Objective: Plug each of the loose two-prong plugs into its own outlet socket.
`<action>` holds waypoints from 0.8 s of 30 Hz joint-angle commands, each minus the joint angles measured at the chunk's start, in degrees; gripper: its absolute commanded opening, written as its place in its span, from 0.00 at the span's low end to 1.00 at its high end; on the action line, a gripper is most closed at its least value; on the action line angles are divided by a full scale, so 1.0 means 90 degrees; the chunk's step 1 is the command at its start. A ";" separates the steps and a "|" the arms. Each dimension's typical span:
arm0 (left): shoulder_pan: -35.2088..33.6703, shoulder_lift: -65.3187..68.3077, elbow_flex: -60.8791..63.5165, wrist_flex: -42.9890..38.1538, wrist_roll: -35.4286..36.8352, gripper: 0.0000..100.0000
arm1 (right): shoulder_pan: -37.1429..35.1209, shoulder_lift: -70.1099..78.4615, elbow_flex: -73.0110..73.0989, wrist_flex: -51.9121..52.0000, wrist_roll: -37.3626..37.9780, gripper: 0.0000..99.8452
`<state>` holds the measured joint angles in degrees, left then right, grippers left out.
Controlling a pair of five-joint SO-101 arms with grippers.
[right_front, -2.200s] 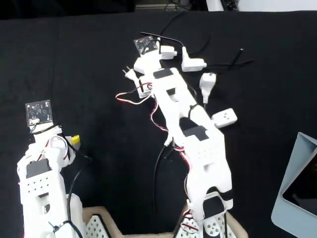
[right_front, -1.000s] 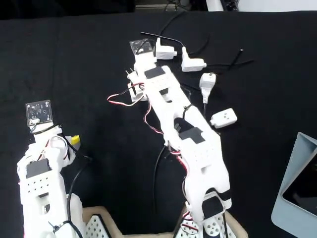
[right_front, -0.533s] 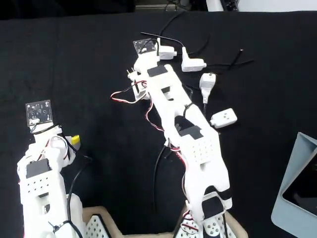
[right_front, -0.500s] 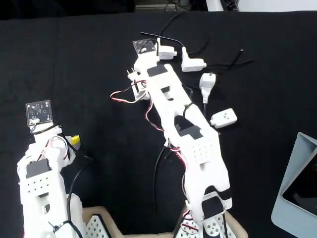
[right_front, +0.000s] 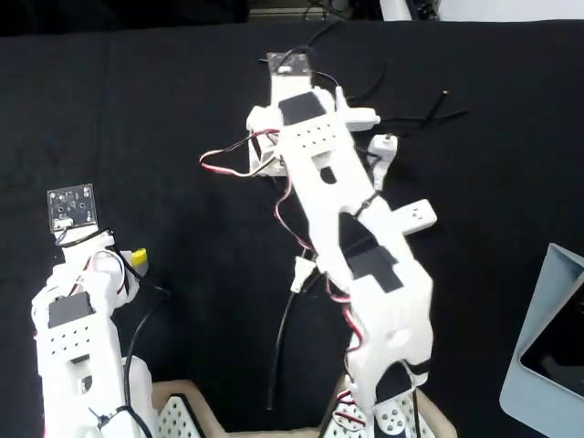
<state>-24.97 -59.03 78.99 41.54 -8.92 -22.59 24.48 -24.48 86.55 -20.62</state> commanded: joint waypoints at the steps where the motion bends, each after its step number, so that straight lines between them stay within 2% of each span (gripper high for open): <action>1: -0.0024 -0.0068 -0.0044 -0.0117 0.0039 0.29 | 0.0107 -0.1040 -0.0239 0.0537 -0.0361 0.01; 7: -0.0024 -0.0068 -0.0044 -0.0117 0.0039 0.29 | 0.0361 -0.2418 -0.0239 0.1006 -0.0840 0.01; 17: -0.0024 -0.0068 -0.0044 -0.0117 0.0039 0.29 | 0.0186 -0.3678 -0.0230 0.1543 -0.0772 0.02; 20: -0.0024 -0.0068 -0.0044 -0.0117 0.0039 0.29 | 0.0195 -0.3687 0.0015 0.1495 -0.0186 0.02; 24: -0.0024 -0.0088 -0.0005 -0.0117 0.0039 0.29 | 0.0186 -0.3687 0.0972 0.1221 0.1397 0.02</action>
<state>-24.97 -59.03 78.99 41.54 -8.92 -20.13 -6.55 -20.35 98.33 -17.63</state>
